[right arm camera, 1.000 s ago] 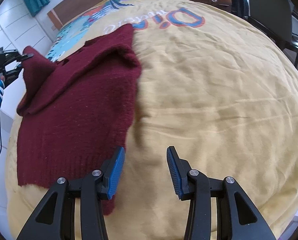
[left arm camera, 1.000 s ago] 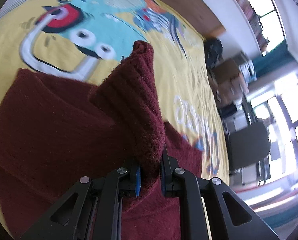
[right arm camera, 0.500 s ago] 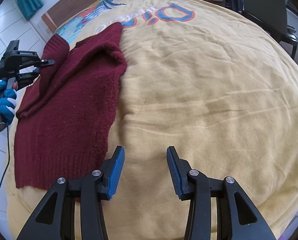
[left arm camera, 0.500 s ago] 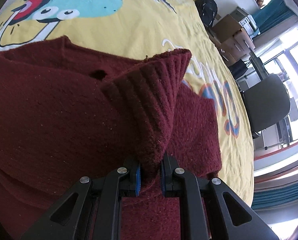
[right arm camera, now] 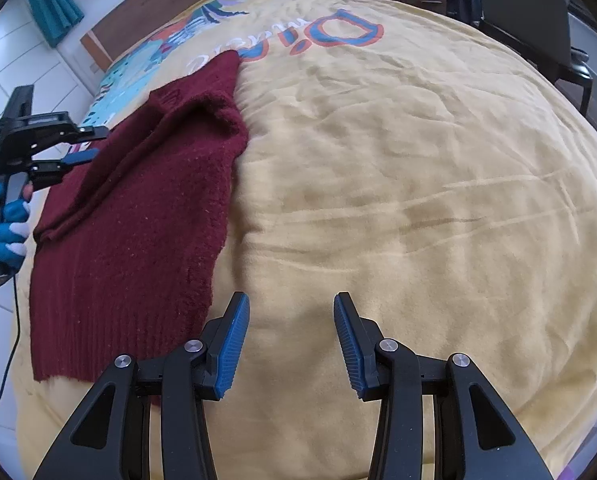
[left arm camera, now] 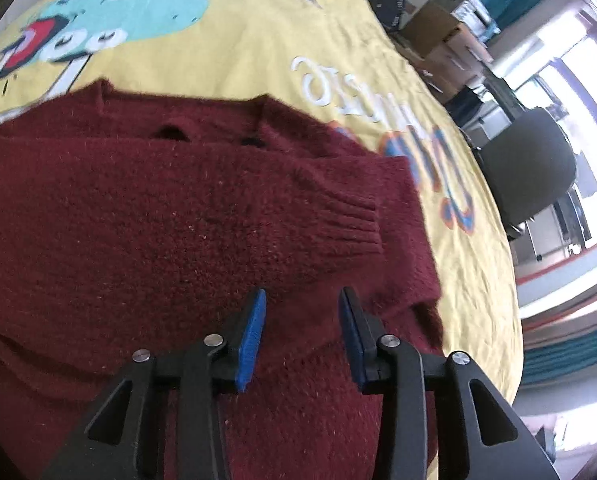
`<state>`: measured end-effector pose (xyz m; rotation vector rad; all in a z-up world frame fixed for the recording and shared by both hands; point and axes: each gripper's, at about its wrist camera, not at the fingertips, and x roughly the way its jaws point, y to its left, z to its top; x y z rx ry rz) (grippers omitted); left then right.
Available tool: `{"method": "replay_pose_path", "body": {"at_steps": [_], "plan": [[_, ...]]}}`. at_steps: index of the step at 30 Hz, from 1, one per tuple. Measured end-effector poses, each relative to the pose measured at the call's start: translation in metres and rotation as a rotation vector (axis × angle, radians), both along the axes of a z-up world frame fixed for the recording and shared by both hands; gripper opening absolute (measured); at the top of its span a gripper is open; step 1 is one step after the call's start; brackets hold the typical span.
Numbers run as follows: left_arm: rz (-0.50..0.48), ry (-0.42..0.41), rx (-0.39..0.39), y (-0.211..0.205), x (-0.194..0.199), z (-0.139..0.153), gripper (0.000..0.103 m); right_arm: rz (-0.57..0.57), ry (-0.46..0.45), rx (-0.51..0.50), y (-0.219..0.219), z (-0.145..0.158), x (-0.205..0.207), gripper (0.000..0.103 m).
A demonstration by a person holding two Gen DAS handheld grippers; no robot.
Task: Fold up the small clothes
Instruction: 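Open the left gripper to lay the sleeve on the sweater body, then withdraw the left gripper above the folded sweater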
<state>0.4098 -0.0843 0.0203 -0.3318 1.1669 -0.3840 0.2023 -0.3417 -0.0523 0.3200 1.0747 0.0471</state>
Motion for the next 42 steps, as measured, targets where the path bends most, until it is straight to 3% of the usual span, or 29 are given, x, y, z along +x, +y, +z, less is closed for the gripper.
{"method": "replay_pose_path", "body": {"at_steps": [4,6,10,14,19,22,24,32,38,42], "plan": [[-0.013,-0.062,0.035,0.013,-0.012,0.013,0.041,-0.003,-0.004,0.001,0.0,0.002,0.001,0.045],[0.012,-0.085,0.089,0.018,-0.008,0.012,0.041,-0.003,-0.004,0.002,0.001,0.001,0.001,0.045],[0.07,-0.078,0.215,0.029,-0.001,-0.006,0.041,0.0,-0.001,0.003,0.002,0.0,0.001,0.045],[0.074,-0.056,0.293,0.031,-0.007,-0.032,0.041,-0.005,-0.002,0.007,0.001,0.0,0.003,0.045],[0.025,-0.062,0.312,0.006,-0.023,-0.049,0.041,-0.009,-0.002,0.003,0.0,0.001,0.002,0.045],[0.002,-0.068,0.26,0.006,-0.027,-0.043,0.041,-0.009,-0.003,0.0,0.0,0.002,0.001,0.045],[0.007,-0.062,0.293,0.013,-0.027,-0.035,0.041,-0.009,-0.007,-0.001,0.001,0.003,0.0,0.045],[0.16,-0.159,0.456,0.085,-0.021,-0.011,0.042,-0.024,-0.023,0.022,0.0,0.002,-0.001,0.045],[0.287,-0.094,0.53,0.134,-0.011,-0.033,0.042,-0.028,-0.028,0.027,-0.002,0.003,-0.001,0.045],[0.341,-0.052,0.486,0.146,-0.019,-0.053,0.042,-0.027,-0.026,0.027,-0.002,0.003,-0.001,0.045]]}}
